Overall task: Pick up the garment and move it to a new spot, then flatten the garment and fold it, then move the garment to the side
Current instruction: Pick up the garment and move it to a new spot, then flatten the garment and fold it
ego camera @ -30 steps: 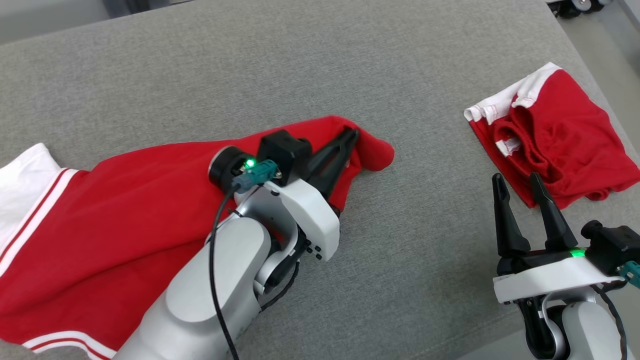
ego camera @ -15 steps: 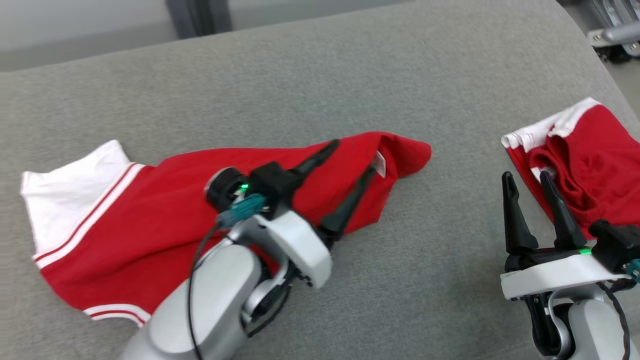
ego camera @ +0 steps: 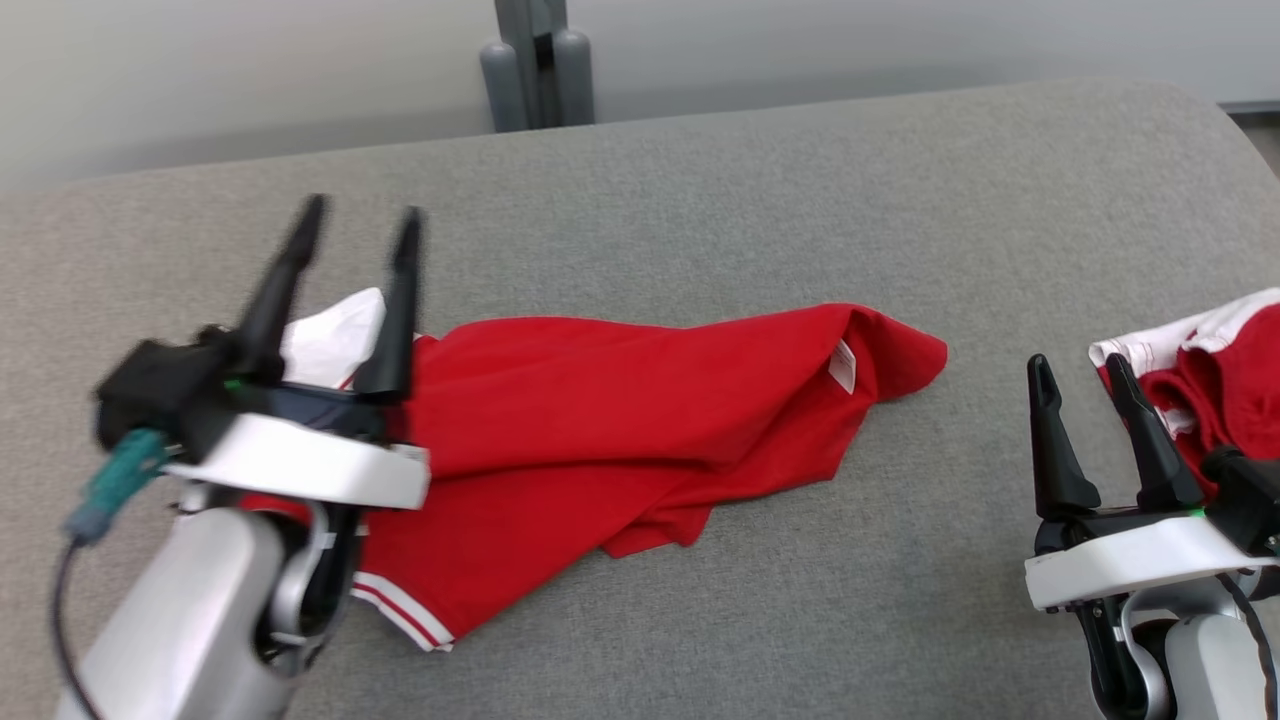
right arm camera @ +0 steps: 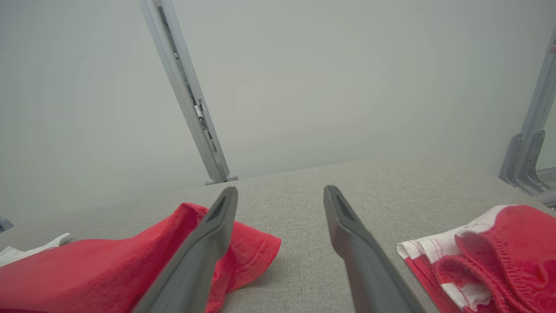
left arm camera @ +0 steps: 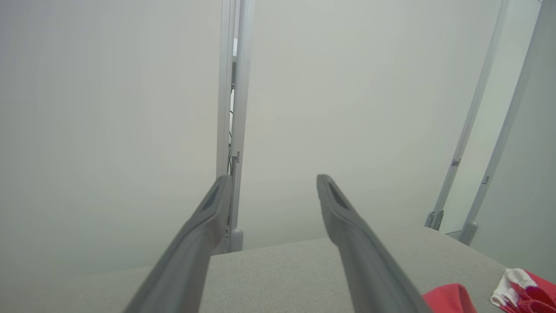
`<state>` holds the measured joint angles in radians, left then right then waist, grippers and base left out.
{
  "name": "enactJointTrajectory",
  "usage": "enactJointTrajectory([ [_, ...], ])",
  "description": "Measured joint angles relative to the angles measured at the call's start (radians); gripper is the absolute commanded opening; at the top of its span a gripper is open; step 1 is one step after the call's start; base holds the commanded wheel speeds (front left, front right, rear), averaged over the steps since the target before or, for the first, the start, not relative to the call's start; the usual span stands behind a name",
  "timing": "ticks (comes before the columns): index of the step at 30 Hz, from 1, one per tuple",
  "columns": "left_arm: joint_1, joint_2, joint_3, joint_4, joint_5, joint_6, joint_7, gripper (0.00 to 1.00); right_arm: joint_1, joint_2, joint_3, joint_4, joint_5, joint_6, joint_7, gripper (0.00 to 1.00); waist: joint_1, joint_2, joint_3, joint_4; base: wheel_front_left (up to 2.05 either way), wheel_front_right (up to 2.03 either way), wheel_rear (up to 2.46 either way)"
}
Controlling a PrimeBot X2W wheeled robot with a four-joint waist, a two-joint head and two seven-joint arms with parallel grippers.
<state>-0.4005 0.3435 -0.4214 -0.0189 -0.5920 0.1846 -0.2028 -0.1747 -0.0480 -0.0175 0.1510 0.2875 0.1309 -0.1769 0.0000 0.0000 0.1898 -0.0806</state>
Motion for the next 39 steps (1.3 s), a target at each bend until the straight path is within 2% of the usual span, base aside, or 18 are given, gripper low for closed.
enactJointTrajectory([
  [7,0.131,0.056,0.181,-0.035,-0.017,0.063,-0.049,1.00,0.025,0.000,-0.002,-0.024,-0.017,0.000,0.030,1.00,0.0000,0.0000,-0.044,0.032,0.00,0.00,0.00],
  [14,0.291,0.061,0.278,-0.077,0.014,0.069,-0.056,1.00,0.065,0.000,-0.002,-0.044,-0.034,0.000,0.058,1.00,0.0000,0.0000,-0.089,0.053,0.00,0.00,0.00],
  [25,0.492,0.015,0.283,-0.082,0.080,0.038,-0.056,1.00,0.149,0.000,0.003,-0.072,-0.042,0.000,0.102,1.00,0.0000,0.0000,-0.149,0.065,0.00,0.00,0.00],
  [39,0.535,0.011,0.246,-0.048,0.108,0.029,-0.053,1.00,0.205,0.000,-0.005,-0.100,-0.038,0.000,0.133,1.00,0.0000,0.0000,-0.181,0.058,0.00,0.00,0.00],
])
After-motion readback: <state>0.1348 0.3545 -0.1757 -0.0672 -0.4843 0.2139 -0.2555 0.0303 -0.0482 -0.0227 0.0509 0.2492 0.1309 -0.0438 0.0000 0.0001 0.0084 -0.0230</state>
